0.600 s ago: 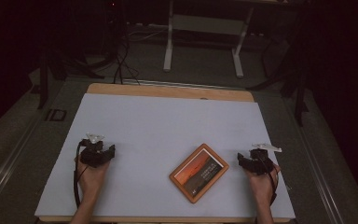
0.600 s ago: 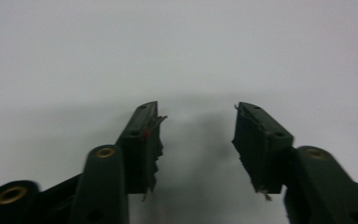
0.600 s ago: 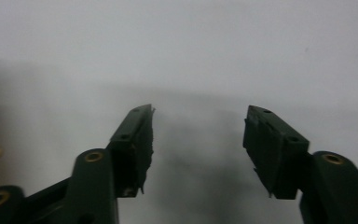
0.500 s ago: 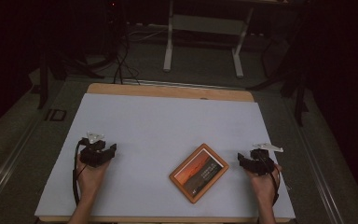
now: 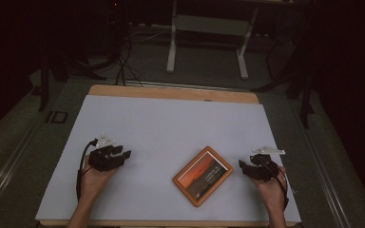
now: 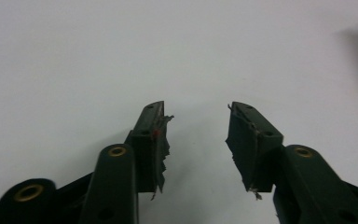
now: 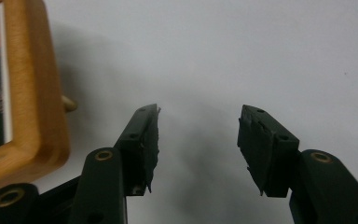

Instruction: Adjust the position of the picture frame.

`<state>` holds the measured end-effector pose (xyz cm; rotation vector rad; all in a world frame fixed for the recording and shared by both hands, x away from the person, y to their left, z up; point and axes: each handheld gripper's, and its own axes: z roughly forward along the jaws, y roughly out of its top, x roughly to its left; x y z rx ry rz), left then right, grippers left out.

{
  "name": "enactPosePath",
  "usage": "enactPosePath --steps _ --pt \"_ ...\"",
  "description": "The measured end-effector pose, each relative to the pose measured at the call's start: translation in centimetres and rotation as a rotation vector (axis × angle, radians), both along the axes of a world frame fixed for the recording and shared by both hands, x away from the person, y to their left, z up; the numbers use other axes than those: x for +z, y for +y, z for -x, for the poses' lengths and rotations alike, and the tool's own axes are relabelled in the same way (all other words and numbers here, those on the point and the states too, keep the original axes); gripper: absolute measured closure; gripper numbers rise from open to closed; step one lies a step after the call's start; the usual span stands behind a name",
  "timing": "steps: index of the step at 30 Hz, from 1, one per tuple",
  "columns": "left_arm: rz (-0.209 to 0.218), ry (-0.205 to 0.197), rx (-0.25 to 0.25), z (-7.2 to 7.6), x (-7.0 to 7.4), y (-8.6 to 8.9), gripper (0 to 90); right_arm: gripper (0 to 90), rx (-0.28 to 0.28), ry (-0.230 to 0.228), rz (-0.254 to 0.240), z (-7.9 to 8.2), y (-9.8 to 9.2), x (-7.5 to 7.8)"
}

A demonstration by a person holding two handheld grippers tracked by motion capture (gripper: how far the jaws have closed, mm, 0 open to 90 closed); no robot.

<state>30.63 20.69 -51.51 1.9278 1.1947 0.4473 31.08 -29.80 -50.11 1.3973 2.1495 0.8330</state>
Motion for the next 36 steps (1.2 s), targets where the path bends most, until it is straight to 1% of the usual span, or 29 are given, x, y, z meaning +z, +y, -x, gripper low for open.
enactPosePath --steps 2,4,5,10,12,15,19,21,23,25,26,28,29,30,31,33,36 --pt "-0.002 0.002 -0.011 0.0 0.0 0.0 58.9 49.2 0.017 -0.001 0.014 0.2 0.2 0.2" --pt "-0.020 0.011 -0.010 0.0 0.1 -0.2 60.4 50.7 0.032 0.002 0.020 0.4 0.4 0.4" --pt "-0.022 0.008 -0.018 0.0 0.1 -0.3 60.7 51.7 0.041 0.002 0.023 0.5 0.5 0.5" --pt "-0.016 0.014 -0.057 0.0 0.2 -0.8 60.8 55.2 0.066 0.005 0.016 0.8 0.9 0.7" --pt "-0.019 0.015 -0.073 0.0 0.2 -1.1 61.2 59.7 0.073 0.007 -0.004 0.9 1.1 0.9" --pt "-0.016 0.019 -0.096 0.0 0.1 -1.5 62.2 64.9 0.082 0.006 -0.015 0.9 1.4 1.0" --pt "-0.014 0.029 -0.117 0.0 -0.1 -2.2 66.0 73.6 0.102 0.010 -0.007 1.1 1.9 1.2" --pt "-0.022 0.035 -0.133 0.0 -0.2 -2.4 68.1 77.4 0.125 0.019 -0.008 1.2 2.1 1.2" --pt "-0.016 0.040 -0.150 -0.1 -0.3 -2.7 70.2 82.2 0.148 0.021 0.001 1.2 2.2 1.1" --pt "-0.004 0.041 -0.156 -0.1 -0.4 -2.9 72.5 87.1 0.162 0.021 0.012 1.3 2.3 0.9" --pt "-0.005 0.043 -0.157 -0.1 -0.4 -3.0 74.1 89.3 0.167 0.021 0.014 1.3 2.3 0.9" --pt "-0.006 0.046 -0.158 -0.1 -0.4 -3.1 79.3 89.6 0.173 0.018 0.018 1.3 2.4 0.9" --pt "0.012 0.056 -0.169 -0.1 -0.5 -3.2 79.3 89.6 0.182 0.015 0.020 1.4 2.4 1.0" --pt "0.020 0.056 -0.172 -0.1 -0.5 -3.2 85.9 89.7 0.194 0.007 0.020 1.5 2.5 1.2" --pt "0.021 0.057 -0.173 -0.1 -0.4 -3.2 85.9 89.7 0.202 0.005 0.017 1.6 2.6 1.3" --pt "0.030 0.058 -0.182 0.0 -0.3 -3.4 89.2 89.7 0.218 0.001 0.020 1.8 2.7 1.5" --pt "0.032 0.056 -0.192 0.1 -0.3 -3.7 89.6 89.8 0.239 -0.002 0.028 2.0 2.9 1.7"
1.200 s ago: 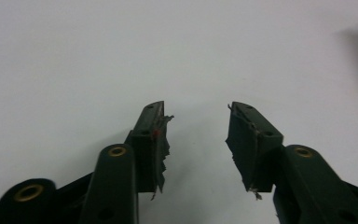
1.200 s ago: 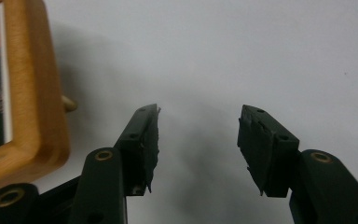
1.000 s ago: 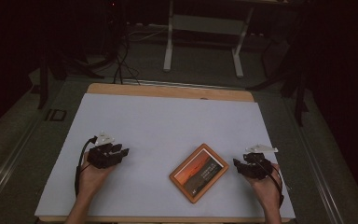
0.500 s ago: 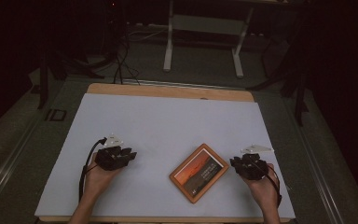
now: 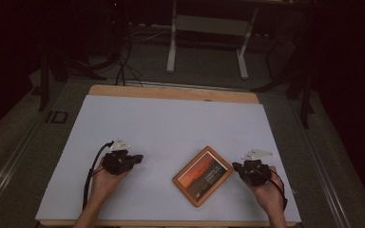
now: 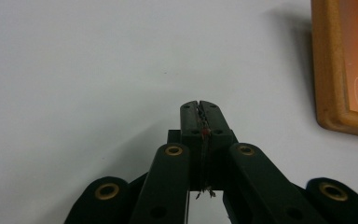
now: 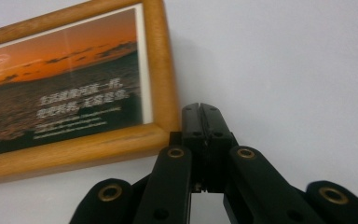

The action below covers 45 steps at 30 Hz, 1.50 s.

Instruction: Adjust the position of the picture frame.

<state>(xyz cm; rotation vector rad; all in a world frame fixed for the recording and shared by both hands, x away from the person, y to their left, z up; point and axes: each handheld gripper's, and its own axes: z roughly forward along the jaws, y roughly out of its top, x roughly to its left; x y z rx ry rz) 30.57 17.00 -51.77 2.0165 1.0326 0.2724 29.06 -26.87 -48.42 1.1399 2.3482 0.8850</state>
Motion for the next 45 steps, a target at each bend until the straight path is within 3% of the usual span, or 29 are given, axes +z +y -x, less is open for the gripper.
enactPosePath --steps 9,17,22,28,33,36,45 --pt "-0.011 0.003 -0.041 0.0 -0.3 -1.7 89.6 89.8 0.041 -0.001 0.024 0.6 0.1 0.5" --pt "-0.010 -0.006 -0.155 0.4 -0.7 -4.6 89.6 89.8 0.078 0.019 0.045 1.2 0.0 0.6" --pt "-0.034 -0.003 -0.209 0.4 -1.3 -5.9 89.5 89.8 0.091 0.055 0.038 1.2 -0.3 0.2" --pt "-0.053 0.007 -0.261 0.6 -2.0 -7.8 89.4 89.8 0.133 0.107 0.082 1.1 0.5 -0.8" --pt "-0.081 0.007 -0.330 1.0 -2.4 -9.1 89.4 89.8 0.125 0.112 0.082 1.1 0.7 -1.0" --pt "-0.094 0.000 -0.347 1.2 -2.3 -9.4 89.6 89.8 0.115 0.110 0.074 1.0 0.7 -1.1" --pt "-0.081 0.024 -0.419 2.4 -2.3 -10.9 89.7 89.9 0.098 0.094 0.101 0.3 1.6 -2.0"
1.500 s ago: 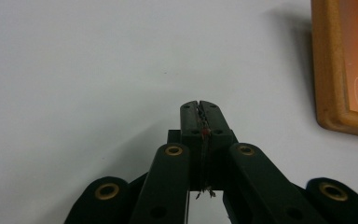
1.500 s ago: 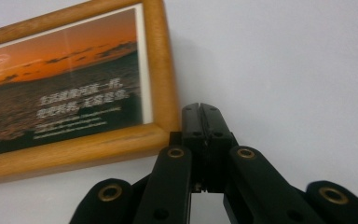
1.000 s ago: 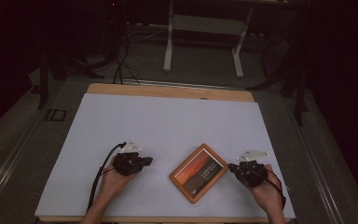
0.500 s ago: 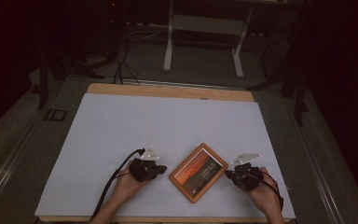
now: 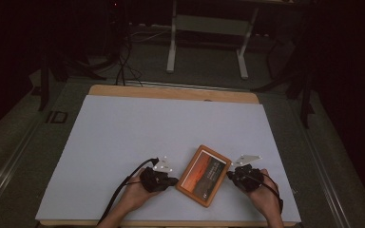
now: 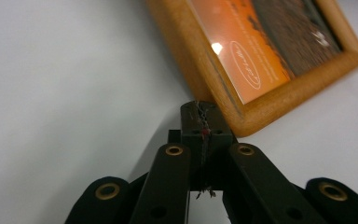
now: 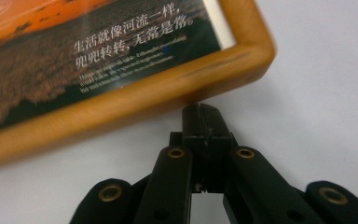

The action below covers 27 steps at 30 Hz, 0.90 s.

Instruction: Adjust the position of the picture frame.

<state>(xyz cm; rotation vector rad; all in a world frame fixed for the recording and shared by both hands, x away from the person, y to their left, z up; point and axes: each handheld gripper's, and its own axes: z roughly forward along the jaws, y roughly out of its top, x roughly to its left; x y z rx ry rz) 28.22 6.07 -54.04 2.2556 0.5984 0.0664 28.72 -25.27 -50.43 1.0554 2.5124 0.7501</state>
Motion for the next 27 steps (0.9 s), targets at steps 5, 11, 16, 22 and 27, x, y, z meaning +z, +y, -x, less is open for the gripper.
enactPosePath --steps 5,11,16,22,27 --pt "0.018 0.029 -0.060 1.0 -0.1 -1.5 89.7 89.9 -0.041 -0.016 -0.009 -0.3 -0.1 -0.2" --pt "0.036 0.048 -0.041 0.7 -0.1 -1.4 87.1 84.0 -0.056 -0.011 -0.056 -0.4 -0.8 0.0" --pt "0.110 0.101 0.060 -0.4 0.7 -0.4 70.7 71.9 -0.096 -0.001 -0.131 -0.3 -1.6 0.8" --pt "0.142 0.158 0.110 -1.1 1.0 -0.6 45.1 49.8 -0.114 0.000 -0.185 -0.3 -1.5 1.4" --pt "0.159 0.182 0.119 -1.4 1.0 -1.8 32.5 32.5 -0.099 0.081 -0.283 -0.7 -1.1 0.9"
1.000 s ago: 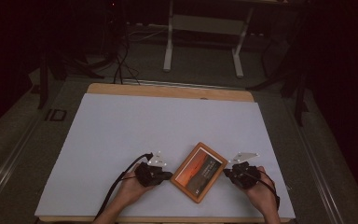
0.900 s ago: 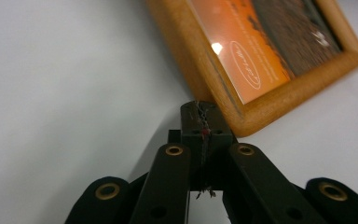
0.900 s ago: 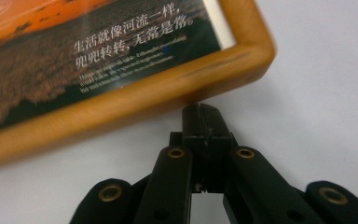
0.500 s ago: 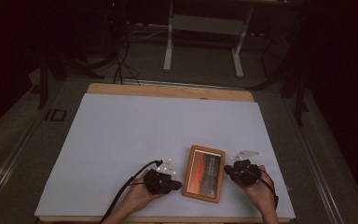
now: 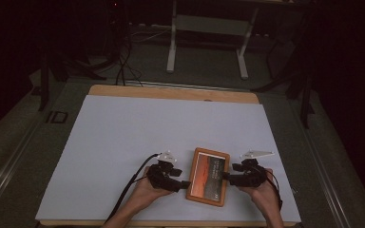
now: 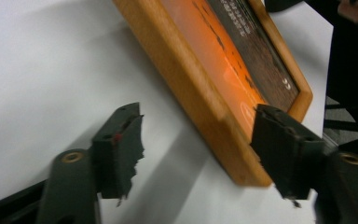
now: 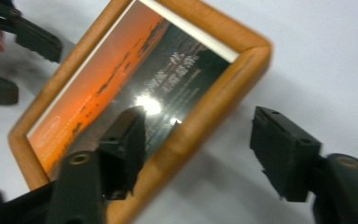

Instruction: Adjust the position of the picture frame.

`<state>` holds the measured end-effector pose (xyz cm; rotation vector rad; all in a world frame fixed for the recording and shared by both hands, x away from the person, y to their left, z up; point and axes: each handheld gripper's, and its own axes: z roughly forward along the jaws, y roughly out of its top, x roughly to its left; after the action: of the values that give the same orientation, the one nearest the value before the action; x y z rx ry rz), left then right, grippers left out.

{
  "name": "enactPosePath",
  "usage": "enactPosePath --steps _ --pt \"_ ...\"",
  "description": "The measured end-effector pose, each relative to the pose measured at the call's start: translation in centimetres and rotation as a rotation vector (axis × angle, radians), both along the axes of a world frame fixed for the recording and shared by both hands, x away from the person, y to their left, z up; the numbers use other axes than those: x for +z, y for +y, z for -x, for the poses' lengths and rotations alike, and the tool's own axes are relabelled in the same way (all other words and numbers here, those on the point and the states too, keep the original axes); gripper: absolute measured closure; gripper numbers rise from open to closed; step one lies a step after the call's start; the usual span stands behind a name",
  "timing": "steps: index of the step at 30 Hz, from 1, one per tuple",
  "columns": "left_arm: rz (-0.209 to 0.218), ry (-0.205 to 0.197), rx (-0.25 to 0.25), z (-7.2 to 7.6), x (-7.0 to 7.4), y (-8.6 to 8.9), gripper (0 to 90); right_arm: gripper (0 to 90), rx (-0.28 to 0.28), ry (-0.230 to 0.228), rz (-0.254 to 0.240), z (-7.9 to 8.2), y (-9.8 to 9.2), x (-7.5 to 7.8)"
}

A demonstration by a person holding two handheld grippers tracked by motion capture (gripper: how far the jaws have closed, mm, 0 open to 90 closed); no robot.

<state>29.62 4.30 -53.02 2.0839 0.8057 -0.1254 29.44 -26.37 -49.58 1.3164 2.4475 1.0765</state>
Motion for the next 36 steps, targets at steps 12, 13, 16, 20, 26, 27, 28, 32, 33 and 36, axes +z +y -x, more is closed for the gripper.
enactPosePath --steps 12,13,16,20,26,27,28,32,33,36 --pt "0.000 0.079 -0.008 -1.3 -0.9 -2.4 34.1 23.7 -0.002 0.176 -0.116 -1.1 1.1 -2.4" --pt "-0.001 0.079 -0.011 -1.3 -0.9 -2.5 34.6 23.7 -0.003 0.189 -0.125 -1.1 1.1 -2.5" --pt "-0.001 0.096 -0.027 -1.4 -0.9 -2.7 36.1 25.8 0.004 0.220 -0.156 -1.3 1.3 -2.7" --pt "0.004 0.136 -0.027 -1.6 -0.8 -2.9 40.2 27.2 -0.002 0.232 -0.156 -1.3 1.5 -2.7" --pt "0.016 0.170 0.005 -1.8 -0.4 -2.0 50.1 31.0 -0.026 0.250 -0.185 -1.5 1.3 -2.6" --pt "0.013 0.164 0.014 -1.8 -0.2 -1.7 52.4 31.3 -0.028 0.251 -0.184 -1.5 1.3 -2.6" --pt "0.013 0.164 0.014 -1.8 -0.2 -1.7 54.2 31.3 -0.028 0.251 -0.184 -1.5 1.3 -2.6" --pt "0.011 0.156 0.022 -1.5 0.3 -1.1 57.2 38.0 -0.055 0.231 -0.220 -1.4 1.5 -1.9" --pt "0.006 0.150 0.026 -1.4 0.4 -1.1 57.2 39.1 -0.060 0.228 -0.228 -1.4 1.5 -1.8" --pt "-0.002 0.156 0.039 -1.3 0.6 -1.0 57.5 42.4 -0.072 0.222 -0.251 -1.4 1.5 -1.5"
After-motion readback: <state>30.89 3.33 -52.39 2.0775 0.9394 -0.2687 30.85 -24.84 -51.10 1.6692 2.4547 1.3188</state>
